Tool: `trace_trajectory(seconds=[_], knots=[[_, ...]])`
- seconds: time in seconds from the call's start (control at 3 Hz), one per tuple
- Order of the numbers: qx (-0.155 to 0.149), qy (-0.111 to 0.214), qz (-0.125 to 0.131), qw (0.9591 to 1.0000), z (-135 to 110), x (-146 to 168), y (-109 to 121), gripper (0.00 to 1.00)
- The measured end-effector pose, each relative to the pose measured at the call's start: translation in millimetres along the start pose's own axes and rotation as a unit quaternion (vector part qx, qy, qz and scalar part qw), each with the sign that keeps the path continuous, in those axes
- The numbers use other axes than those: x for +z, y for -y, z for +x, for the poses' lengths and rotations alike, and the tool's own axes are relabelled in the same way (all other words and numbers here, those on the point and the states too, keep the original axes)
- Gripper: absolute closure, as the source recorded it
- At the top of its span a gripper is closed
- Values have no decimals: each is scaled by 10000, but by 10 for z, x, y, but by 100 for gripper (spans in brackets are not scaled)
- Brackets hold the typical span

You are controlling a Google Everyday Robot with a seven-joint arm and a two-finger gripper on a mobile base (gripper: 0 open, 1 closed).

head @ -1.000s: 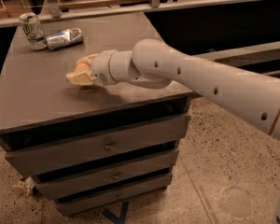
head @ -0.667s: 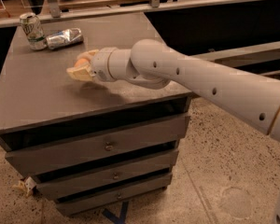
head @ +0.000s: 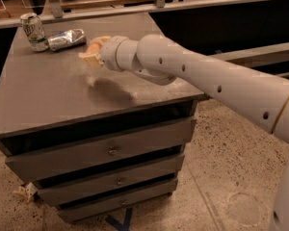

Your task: Move orange near redbull can

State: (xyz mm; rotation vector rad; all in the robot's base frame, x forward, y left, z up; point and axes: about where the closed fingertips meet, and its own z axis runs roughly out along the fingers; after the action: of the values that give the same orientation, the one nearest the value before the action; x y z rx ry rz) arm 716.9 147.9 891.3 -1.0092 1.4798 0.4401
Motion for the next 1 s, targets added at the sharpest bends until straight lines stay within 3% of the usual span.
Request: trace_trajectory(seconds=[0.67, 1.0], knots=[[329, 62, 56, 9994, 284, 222, 552, 100], [264, 305, 59, 9992, 227, 398, 734, 100]])
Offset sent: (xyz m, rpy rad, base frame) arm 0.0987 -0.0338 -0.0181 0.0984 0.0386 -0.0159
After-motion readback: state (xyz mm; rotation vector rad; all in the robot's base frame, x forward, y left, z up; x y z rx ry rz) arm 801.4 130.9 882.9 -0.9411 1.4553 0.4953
